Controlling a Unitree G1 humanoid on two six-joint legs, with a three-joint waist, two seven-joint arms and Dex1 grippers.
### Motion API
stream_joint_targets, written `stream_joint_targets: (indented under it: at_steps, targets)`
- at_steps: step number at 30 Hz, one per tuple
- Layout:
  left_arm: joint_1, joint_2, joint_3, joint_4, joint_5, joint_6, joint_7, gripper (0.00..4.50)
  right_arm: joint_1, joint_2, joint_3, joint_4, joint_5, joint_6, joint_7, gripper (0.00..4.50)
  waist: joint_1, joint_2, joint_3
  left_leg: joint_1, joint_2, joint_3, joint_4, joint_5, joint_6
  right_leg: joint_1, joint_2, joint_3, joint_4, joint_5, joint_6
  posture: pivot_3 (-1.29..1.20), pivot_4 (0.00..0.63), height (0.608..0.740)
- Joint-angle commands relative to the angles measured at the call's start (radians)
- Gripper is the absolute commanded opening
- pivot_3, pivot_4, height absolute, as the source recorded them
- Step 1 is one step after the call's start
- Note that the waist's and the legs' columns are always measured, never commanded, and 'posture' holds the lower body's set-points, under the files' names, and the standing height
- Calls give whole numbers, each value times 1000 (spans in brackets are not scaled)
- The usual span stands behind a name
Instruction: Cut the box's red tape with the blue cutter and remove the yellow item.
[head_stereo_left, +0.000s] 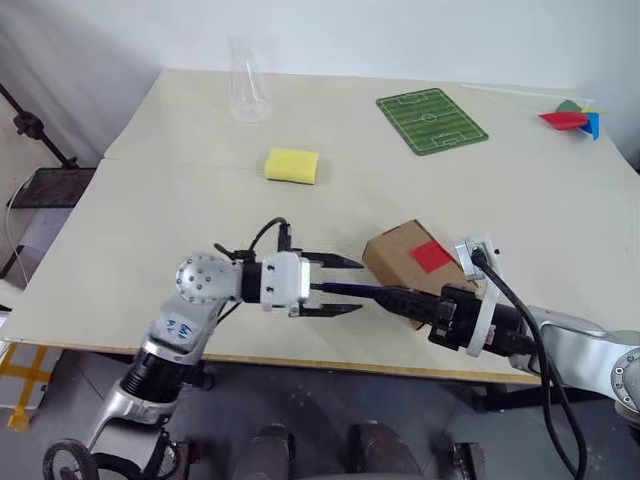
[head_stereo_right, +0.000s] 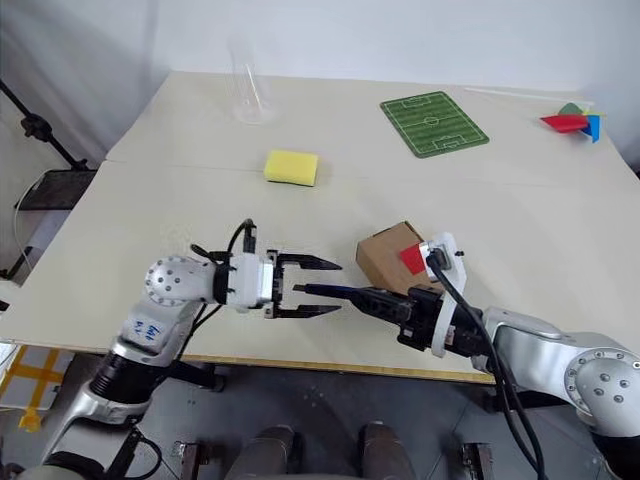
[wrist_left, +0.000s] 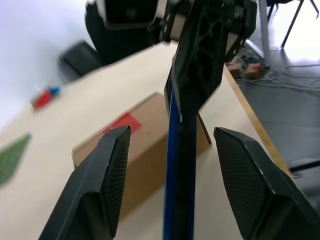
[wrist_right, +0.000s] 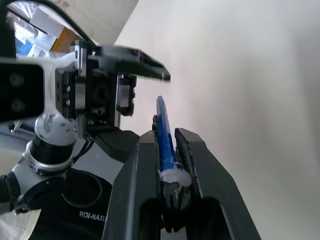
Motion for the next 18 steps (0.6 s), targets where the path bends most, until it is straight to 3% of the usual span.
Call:
stream_joint_targets:
  at_steps: [1, 4, 7, 12, 17, 18]
  targets:
    - [-6, 100, 103, -72, -168, 248, -32, 2682, 23, -21, -88, -19, -4, 12, 77, 166, -2, 0, 0, -1, 0, 0, 0, 0, 0, -1, 0, 0, 1, 0, 0, 0, 150, 740]
    - [-60, 190, 218, 11, -330, 508, -33, 2682, 55, -28, -155, -36, 3, 16, 137, 166, -2, 0, 0, -3, 0, 0, 0, 0, 0, -2, 0, 0, 1, 0, 0, 0, 150, 740]
    - [-141, 225, 279, 163, -358, 594, -32, 2682, 96, -22, -217, -63, 2, 7, 178, 166, 3, 0, 0, -3, 0, -1, 0, 0, 0, -3, 0, -1, 1, 0, 0, 0, 150, 740]
    - [-251, 183, 298, 362, -297, 546, -16, 1503, 158, 6, -375, -83, -105, -66, 152, 166, 8, 0, 0, -4, -1, -1, 0, 0, 0, -3, -1, -1, 0, 0, 0, 0, 150, 740]
    - [-235, 90, 252, 359, -270, 526, -11, 28, 238, 48, -534, -40, -230, -131, 19, 166, 9, 0, 0, -6, -1, -1, 0, 0, 0, -5, -1, -1, 2, 0, 0, 0, 150, 740]
    - [-229, 73, 242, 358, -263, 519, -11, 0, 255, 55, -549, -41, -252, -135, 13, 166, 9, 0, 0, -6, -1, -1, 0, 0, 0, -5, -1, -1, 2, 0, 0, 0, 150, 740]
